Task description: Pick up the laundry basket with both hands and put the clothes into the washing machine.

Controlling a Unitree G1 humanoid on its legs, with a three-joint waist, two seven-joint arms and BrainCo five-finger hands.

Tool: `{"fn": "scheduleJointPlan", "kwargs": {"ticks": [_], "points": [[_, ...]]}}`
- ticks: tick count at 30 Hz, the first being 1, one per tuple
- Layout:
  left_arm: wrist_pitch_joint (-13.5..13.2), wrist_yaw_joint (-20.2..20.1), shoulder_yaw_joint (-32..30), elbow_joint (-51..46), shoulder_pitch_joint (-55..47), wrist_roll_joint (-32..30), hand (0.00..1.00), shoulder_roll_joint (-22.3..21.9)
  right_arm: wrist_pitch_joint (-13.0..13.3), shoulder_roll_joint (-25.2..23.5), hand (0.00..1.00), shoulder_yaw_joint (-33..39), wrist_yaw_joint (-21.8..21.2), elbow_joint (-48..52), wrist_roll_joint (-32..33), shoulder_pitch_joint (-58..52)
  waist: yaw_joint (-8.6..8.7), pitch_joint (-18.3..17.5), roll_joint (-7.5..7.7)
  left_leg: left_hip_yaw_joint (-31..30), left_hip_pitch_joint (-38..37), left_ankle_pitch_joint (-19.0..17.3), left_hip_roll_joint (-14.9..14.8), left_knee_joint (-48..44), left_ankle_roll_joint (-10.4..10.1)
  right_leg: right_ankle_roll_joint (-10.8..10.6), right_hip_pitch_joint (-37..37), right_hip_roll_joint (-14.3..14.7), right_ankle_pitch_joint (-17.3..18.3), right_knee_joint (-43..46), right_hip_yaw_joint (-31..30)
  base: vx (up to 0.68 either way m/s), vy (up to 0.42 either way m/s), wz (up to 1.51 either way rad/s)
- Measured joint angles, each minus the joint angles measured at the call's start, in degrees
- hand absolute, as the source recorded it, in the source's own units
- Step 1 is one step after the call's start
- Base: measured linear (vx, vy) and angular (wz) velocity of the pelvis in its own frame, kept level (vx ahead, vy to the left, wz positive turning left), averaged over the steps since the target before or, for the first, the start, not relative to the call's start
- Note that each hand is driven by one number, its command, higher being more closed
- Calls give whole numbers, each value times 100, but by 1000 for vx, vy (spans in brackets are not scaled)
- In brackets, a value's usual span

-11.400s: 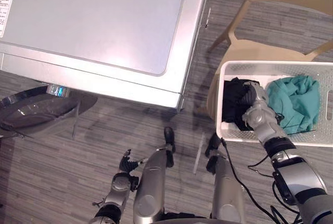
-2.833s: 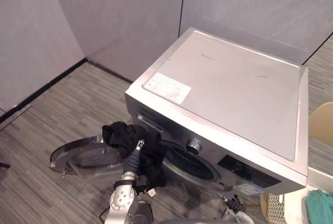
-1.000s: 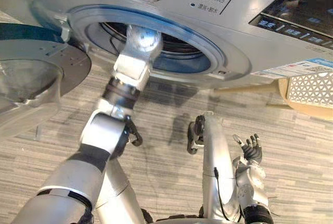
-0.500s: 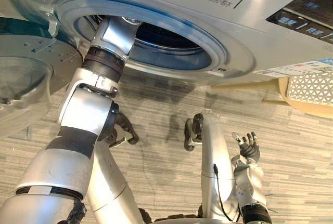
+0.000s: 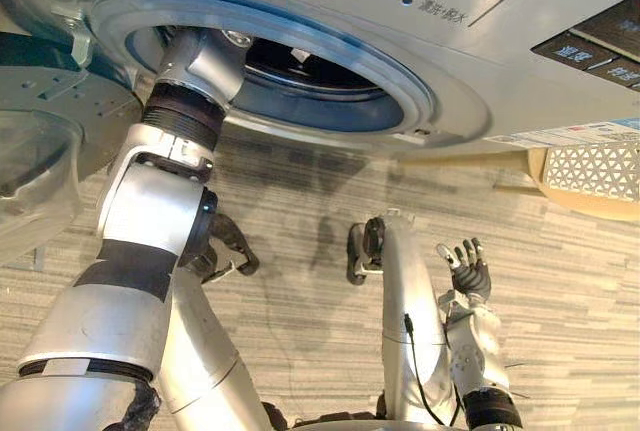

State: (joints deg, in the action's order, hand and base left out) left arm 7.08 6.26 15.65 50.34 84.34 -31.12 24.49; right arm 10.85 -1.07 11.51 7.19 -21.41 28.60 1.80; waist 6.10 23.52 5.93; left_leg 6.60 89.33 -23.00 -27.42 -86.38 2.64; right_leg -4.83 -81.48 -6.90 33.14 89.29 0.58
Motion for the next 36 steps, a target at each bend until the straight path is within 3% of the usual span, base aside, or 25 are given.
{"fn": "scheduleJointPlan", "kwargs": {"ticks": [4, 7, 11, 13, 18, 20, 22, 26, 29, 36], "points": [[-7, 73, -31, 11, -76, 16, 0, 57, 15, 1, 0, -41, 12, 15, -85, -6, -11, -2, 3, -12, -16, 0, -39, 0, 1, -1, 42, 6, -5, -33, 26, 60, -40, -4], [-5, 265, -289, -680, -764, 207, 0, 10, 12, -48, 0, -54, 26, 26, -233, -24, -33, -2, 2, -10, -209, -1, -29, 49, 0, 4, 237, -30, -2, -48, 69, 64, -68, 9], [-104, 818, -725, -2646, -2762, 1065, 0, -274, -29, -119, 0, -187, 24, 89, -491, -271, -82, -10, -5, 67, -843, 88, 161, 503, -152, 71, 842, -154, 38, -367, 167, 49, -92, 24], [-111, 897, -882, -3094, -3439, 1207, 0, -399, -87, -118, 0, -192, 26, 128, -592, -343, -103, -31, -11, 126, -1046, 145, 218, 721, -209, 87, 1022, -229, 30, -515, 214, 38, -95, 25], [-140, 933, -1420, -3969, -5630, 1739, 0, -1170, -417, -196, 0, -248, 23, 244, -899, -519, -392, -264, -72, 155, -1695, 429, 368, 1430, -319, 219, 1691, -265, -44, -1115, 450, 66, -94, 17], [-199, 909, -1411, -4136, -6467, 1987, 0, -1437, -506, -212, 0, -259, 15, 260, -976, -559, -432, -367, -187, 153, -2041, 473, 442, 1706, -380, 240, 2098, -269, -57, -1415, 566, 130, -68, 17], [-329, 846, -1411, -4143, -7244, 2357, 0, -1758, -521, -210, 0, -237, 0, 173, -1135, -703, -485, -505, -263, 229, -2543, 529, 468, 2037, -425, 249, 2610, -289, -76, -1775, 651, 169, -49, 21], [-652, 522, -1411, -4038, -8645, 3126, 0, -2277, -659, -123, 0, 345, 22, -1141, -1348, -761, -597, -735, -418, 362, -3994, 665, 768, 3075, -589, 187, 4142, -347, -224, -2873, 890, 182, -16, 26], [-779, 371, -1623, -3360, -9006, 3597, 0, -2446, -772, -10, 0, 381, 30, -1647, -1371, -875, -681, -836, -466, 578, -5034, 923, 959, 3969, -611, 128, 5142, -393, -465, -3751, 1017, 187, 18, 18], [-817, 252, -1892, -1715, -9276, 3596, 0, -2412, -792, -19, 0, 374, 29, -2112, -1661, -880, -694, -1275, -452, 994, -6701, 1281, 1152, 5464, -685, 4, 6736, -320, -1083, -5479, 1177, 107, 18, -3]]}}
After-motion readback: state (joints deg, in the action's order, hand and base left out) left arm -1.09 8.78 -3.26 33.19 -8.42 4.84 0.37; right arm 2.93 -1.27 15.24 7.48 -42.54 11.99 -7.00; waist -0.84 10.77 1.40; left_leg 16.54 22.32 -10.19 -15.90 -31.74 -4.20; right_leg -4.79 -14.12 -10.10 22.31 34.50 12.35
